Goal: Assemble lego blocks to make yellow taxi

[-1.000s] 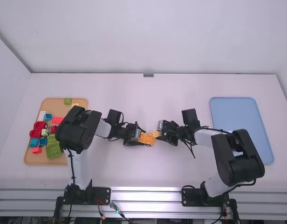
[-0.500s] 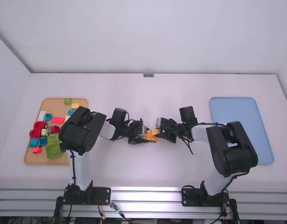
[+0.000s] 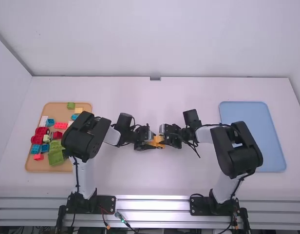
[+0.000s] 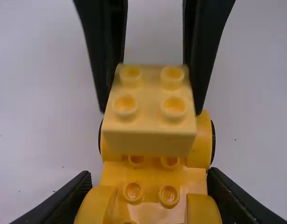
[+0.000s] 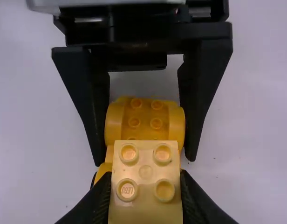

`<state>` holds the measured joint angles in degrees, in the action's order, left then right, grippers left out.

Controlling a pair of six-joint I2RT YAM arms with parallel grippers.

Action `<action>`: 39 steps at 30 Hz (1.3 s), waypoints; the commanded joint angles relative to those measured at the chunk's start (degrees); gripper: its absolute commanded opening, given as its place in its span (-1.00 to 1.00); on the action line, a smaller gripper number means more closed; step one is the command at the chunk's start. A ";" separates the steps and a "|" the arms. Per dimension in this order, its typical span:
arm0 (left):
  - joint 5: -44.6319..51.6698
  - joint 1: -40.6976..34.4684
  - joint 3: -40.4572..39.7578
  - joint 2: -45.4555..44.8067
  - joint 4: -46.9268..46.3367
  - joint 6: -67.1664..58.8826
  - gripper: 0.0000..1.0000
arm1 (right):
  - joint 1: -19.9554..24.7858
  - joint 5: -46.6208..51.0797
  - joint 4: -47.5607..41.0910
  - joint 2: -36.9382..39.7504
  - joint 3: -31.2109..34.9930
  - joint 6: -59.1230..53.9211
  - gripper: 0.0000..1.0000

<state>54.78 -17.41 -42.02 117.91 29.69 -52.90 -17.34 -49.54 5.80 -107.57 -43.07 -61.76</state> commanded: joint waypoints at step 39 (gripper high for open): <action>-3.26 -0.24 0.09 0.52 -0.26 1.05 -0.14 | -1.29 4.61 -4.68 2.56 -1.22 2.62 -0.75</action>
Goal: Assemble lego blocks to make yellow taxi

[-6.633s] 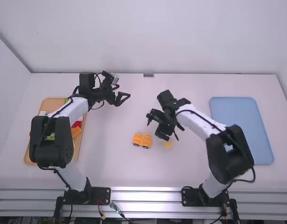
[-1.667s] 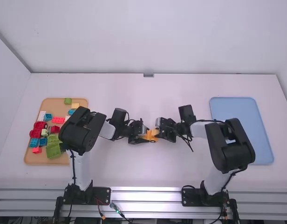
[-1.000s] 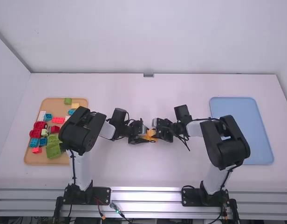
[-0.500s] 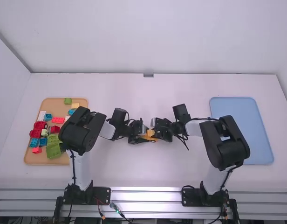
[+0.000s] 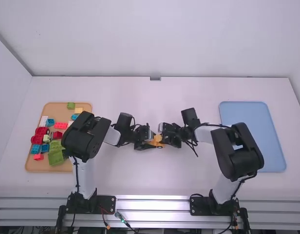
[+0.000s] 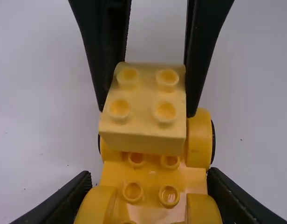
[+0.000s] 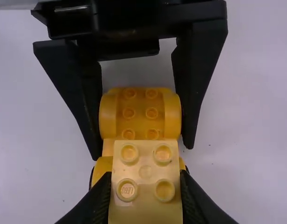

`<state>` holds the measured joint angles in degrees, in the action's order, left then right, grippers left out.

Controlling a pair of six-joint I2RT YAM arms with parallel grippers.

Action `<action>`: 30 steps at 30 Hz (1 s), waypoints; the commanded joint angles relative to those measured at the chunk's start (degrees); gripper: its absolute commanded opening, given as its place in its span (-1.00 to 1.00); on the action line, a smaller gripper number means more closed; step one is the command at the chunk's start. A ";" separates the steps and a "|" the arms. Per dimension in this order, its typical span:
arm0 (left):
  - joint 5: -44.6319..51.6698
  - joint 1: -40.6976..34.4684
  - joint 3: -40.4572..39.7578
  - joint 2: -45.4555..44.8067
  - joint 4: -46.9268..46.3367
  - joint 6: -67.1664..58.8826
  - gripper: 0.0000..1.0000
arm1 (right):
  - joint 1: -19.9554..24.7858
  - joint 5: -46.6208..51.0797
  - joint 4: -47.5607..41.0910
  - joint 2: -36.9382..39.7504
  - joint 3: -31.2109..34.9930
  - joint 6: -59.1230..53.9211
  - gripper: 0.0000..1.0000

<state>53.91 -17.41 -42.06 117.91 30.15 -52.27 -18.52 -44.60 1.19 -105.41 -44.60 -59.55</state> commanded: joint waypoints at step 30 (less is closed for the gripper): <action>-2.32 -0.22 0.37 0.52 -1.07 1.27 -0.33 | -1.03 2.43 1.16 0.39 0.37 2.73 -0.84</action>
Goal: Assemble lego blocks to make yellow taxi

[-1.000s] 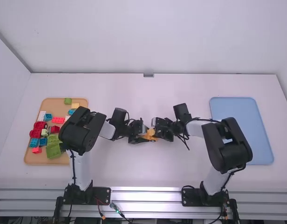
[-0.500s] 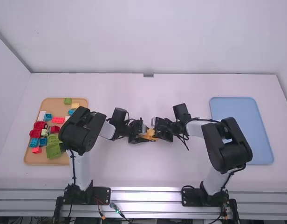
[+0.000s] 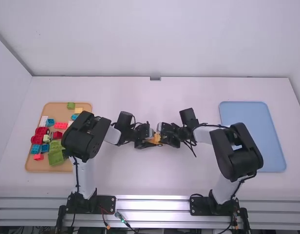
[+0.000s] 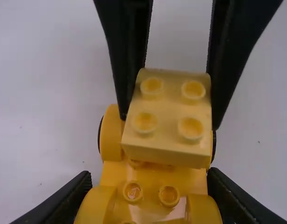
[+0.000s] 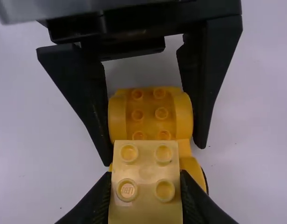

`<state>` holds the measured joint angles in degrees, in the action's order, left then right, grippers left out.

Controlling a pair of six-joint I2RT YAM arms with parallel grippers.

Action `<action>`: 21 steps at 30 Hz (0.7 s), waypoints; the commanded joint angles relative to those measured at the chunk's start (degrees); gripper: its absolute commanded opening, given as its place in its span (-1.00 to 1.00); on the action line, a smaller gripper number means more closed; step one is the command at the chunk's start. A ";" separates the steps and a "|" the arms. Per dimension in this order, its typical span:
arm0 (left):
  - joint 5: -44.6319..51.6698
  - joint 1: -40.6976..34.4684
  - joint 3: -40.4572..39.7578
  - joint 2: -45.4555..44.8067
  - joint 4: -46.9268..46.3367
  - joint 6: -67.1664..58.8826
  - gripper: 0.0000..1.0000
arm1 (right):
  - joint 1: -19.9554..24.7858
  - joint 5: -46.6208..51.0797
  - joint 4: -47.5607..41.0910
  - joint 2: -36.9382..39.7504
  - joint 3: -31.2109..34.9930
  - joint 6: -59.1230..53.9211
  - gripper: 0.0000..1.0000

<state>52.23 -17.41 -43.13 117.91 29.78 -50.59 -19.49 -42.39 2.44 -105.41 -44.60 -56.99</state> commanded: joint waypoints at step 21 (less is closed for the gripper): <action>-0.66 -0.22 1.92 0.52 -0.35 -0.20 -0.30 | -0.02 0.46 0.11 0.39 0.37 0.15 -0.34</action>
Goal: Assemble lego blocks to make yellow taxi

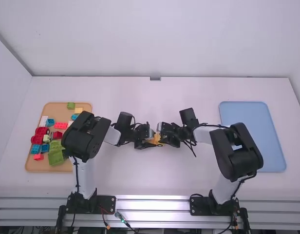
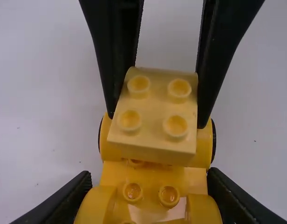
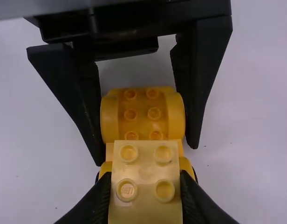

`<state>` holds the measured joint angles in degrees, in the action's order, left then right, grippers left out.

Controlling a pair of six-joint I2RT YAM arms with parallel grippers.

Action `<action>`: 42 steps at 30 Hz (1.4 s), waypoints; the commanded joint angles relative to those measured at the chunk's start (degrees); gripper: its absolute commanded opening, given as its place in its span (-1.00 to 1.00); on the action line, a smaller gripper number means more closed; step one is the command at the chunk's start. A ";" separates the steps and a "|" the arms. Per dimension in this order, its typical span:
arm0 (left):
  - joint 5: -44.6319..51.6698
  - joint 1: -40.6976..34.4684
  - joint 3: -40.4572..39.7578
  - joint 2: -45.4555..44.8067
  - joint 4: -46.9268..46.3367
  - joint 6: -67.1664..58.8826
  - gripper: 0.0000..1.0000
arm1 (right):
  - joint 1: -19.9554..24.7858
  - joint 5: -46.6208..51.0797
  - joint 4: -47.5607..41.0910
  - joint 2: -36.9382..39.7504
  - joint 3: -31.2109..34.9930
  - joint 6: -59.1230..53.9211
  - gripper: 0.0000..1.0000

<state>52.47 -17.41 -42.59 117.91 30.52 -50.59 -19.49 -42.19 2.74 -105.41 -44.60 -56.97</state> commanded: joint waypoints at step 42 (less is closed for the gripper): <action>-1.09 -0.17 1.40 0.52 -1.53 -0.22 -0.36 | 0.31 0.24 -0.17 0.42 -0.07 -0.46 0.08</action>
<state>52.82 -17.41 -42.59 117.91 30.09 -50.98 -18.76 -42.22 2.66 -105.41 -44.62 -57.36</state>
